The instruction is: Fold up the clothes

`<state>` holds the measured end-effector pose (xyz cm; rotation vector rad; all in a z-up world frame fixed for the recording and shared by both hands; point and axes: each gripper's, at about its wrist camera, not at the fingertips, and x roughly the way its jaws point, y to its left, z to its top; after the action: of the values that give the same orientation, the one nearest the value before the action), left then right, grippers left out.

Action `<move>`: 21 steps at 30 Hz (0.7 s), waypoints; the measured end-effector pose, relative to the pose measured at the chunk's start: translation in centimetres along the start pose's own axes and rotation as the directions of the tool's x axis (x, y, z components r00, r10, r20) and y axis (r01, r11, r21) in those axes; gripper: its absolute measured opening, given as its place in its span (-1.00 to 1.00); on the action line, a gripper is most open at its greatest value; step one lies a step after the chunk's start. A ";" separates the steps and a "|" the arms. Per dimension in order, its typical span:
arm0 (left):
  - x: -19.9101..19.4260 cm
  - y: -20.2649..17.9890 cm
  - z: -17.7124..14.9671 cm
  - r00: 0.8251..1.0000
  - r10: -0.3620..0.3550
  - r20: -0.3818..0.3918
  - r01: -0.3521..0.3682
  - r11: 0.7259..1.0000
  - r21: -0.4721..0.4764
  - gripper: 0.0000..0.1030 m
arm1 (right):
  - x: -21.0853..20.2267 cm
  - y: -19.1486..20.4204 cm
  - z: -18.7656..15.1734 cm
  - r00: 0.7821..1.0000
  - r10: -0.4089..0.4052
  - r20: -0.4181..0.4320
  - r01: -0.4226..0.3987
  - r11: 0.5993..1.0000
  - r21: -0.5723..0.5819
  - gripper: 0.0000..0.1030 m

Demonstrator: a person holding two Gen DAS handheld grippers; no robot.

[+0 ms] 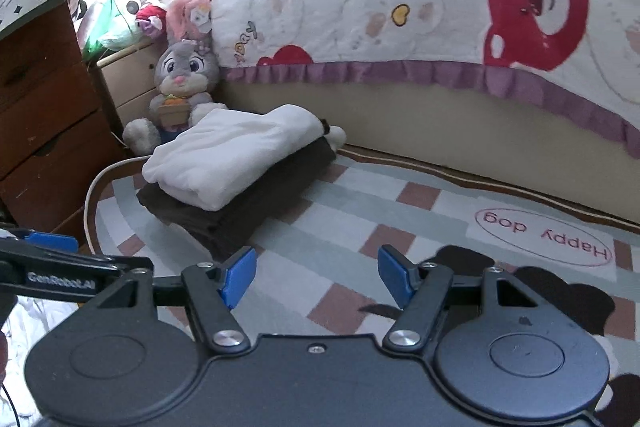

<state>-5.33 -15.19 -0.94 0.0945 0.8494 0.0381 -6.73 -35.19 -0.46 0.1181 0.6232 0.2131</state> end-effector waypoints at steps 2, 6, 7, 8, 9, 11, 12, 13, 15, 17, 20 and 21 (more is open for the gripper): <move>-0.2 -0.6 -0.4 1.000 0.000 -0.001 0.000 1.000 0.010 0.92 | -0.5 -0.1 -0.3 1.000 -0.008 0.001 0.008 1.000 0.003 0.40; -0.7 -1.3 -0.7 1.000 -0.002 0.005 0.001 1.000 0.014 0.92 | -1.1 -0.3 -0.8 1.000 -0.024 -0.005 0.024 0.999 0.030 0.40; -0.8 -1.4 -0.7 1.000 0.002 0.012 -0.002 1.000 0.011 0.92 | -1.2 -0.4 -0.8 1.000 -0.027 -0.008 0.028 0.999 0.038 0.40; -0.8 -1.5 -0.7 1.000 0.005 0.019 -0.005 1.000 0.008 0.92 | -1.4 -0.4 -1.0 1.000 -0.027 -0.006 0.028 0.999 0.045 0.40; -0.9 -1.5 -0.8 1.000 0.006 0.022 -0.006 1.000 0.006 0.92 | -1.5 -0.4 -1.1 1.000 -0.026 -0.003 0.026 0.998 0.051 0.40; -0.8 -1.6 -0.8 1.000 0.007 0.025 -0.007 1.000 -0.006 0.92 | -1.7 -0.5 -1.3 1.000 -0.022 0.002 0.022 0.998 0.064 0.40; -0.8 -1.6 -0.9 1.000 0.006 0.024 -0.006 1.000 -0.013 0.92 | -1.9 -0.6 -1.4 1.000 -0.022 0.004 0.021 0.997 0.072 0.40; -0.8 -1.6 -0.9 1.000 0.006 0.024 -0.006 1.000 -0.019 0.92 | -1.9 -0.6 -1.5 1.000 -0.022 0.003 0.022 0.997 0.078 0.40; -0.7 -1.7 -1.0 1.000 0.008 0.020 -0.007 1.000 -0.019 0.92 | -2.0 -0.7 -1.7 1.000 -0.015 0.004 0.015 0.996 0.089 0.40; -0.7 -1.8 -1.1 1.000 0.012 0.020 -0.011 1.000 -0.016 0.92 | -2.0 -0.8 -2.0 1.000 -0.016 -0.005 0.017 0.995 0.101 0.40; -0.8 -1.9 -1.3 1.000 0.017 0.021 -0.017 1.000 -0.011 0.92 | -2.0 -0.9 -2.2 1.000 -0.020 -0.021 0.022 0.994 0.110 0.40; -0.8 -2.0 -1.3 1.000 0.019 0.021 -0.019 1.000 -0.010 0.92 | -2.0 -0.9 -2.3 1.000 -0.020 -0.023 0.022 0.994 0.111 0.40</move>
<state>-6.84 -17.10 -1.45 0.0939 0.8274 0.0591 -9.51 -36.44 -1.36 0.2172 0.6576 0.1591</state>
